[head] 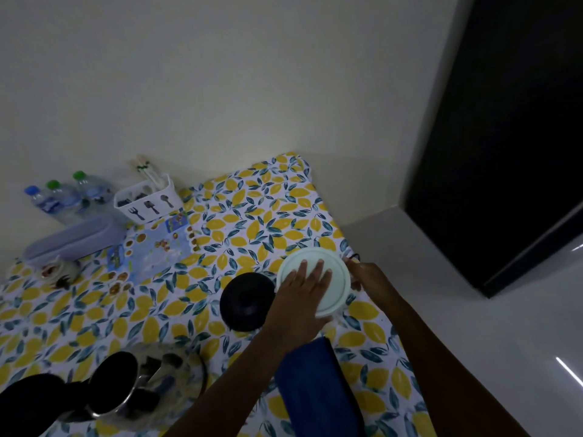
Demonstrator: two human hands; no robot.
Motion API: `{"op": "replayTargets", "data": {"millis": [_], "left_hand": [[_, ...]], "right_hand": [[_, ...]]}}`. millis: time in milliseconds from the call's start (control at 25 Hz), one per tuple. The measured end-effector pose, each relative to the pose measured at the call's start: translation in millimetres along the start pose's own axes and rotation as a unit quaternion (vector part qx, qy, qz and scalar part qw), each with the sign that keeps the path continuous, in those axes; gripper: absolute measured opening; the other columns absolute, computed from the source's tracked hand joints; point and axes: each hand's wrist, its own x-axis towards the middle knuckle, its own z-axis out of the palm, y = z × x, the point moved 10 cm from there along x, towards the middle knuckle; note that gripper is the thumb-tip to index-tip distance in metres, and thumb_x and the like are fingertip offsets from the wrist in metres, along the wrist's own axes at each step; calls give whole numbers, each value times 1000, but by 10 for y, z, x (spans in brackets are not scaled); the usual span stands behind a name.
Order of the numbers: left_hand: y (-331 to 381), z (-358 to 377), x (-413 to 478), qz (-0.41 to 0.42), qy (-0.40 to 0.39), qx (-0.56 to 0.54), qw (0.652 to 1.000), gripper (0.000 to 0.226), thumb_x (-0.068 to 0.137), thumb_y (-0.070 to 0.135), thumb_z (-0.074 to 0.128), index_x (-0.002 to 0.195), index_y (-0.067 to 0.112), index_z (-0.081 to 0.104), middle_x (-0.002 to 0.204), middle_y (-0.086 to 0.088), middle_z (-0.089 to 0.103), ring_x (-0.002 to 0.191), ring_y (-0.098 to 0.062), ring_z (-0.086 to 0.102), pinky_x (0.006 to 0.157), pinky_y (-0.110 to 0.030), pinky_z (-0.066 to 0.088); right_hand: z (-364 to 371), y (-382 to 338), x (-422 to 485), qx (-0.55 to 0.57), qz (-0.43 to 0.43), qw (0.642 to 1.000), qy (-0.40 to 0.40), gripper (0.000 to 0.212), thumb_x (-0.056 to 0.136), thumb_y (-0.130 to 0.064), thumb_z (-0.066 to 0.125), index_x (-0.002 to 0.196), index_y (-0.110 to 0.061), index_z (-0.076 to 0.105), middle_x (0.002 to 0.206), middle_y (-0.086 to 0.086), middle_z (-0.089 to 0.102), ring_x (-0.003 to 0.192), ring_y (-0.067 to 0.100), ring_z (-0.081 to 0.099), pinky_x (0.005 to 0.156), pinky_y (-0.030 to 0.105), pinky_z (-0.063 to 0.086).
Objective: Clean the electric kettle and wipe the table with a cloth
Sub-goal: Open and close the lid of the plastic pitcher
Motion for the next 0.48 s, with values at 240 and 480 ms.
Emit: {"op": "replayTargets", "data": {"millis": [240, 480], "left_hand": [[90, 38, 13, -20, -50, 27, 998, 98, 88, 39, 62, 151, 16, -9, 162, -10, -13, 148, -40, -9, 121, -55, 7], [233, 6, -257, -6, -33, 6, 999, 89, 89, 4, 51, 150, 16, -12, 162, -9, -17, 146, -43, -12, 121, -57, 8]], "right_hand": [[24, 110, -28, 19, 28, 999, -5, 62, 83, -52, 63, 34, -17, 52, 35, 1, 50, 35, 13, 46, 45, 20, 39], [-14, 323, -428, 83, 23, 994, 63, 52, 80, -44, 66, 42, -18, 42, 40, 0, 41, 41, 16, 38, 57, 32, 35]]}}
